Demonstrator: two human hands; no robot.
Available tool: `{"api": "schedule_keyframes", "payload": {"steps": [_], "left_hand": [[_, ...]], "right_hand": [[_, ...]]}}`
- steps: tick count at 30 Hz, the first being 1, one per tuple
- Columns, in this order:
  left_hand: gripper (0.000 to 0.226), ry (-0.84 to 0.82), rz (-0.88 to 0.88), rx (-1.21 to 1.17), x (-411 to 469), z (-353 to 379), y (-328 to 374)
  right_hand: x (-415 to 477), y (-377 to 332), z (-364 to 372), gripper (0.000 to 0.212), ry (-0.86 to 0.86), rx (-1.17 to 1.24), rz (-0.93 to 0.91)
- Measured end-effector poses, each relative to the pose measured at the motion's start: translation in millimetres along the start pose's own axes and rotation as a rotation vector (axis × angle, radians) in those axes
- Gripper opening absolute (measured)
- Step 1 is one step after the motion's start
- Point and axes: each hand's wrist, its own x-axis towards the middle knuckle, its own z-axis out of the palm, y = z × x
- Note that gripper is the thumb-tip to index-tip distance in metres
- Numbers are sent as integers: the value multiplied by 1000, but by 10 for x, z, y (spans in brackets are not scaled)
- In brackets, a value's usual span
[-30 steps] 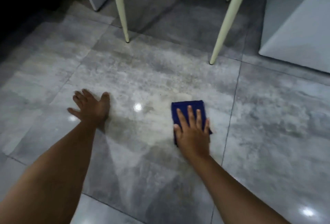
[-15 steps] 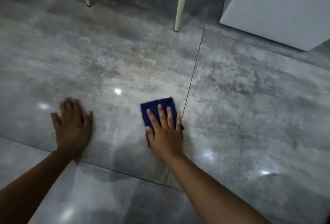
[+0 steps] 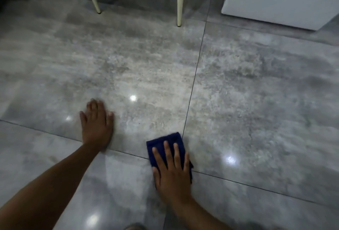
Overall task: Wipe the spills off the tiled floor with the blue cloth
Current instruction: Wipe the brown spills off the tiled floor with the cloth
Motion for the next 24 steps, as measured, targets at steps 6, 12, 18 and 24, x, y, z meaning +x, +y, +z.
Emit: {"api": "schedule_keyframes", "payload": {"steps": [6,12,18,24], "left_hand": [[70,-66,163,-37,-619,163,291],[71,-63,155,-29,-610,190,176],[71,-56,155,-23,-583,202,191],[72,-59,185,-30,-608,168,227]], "right_hand": [[786,642,-253,57,21,-22,107],[231,1533,-480,54,115,15,677],[-390,842,-206,56,102,13,504],[-16,979,-281,54,54,-76,229]]}}
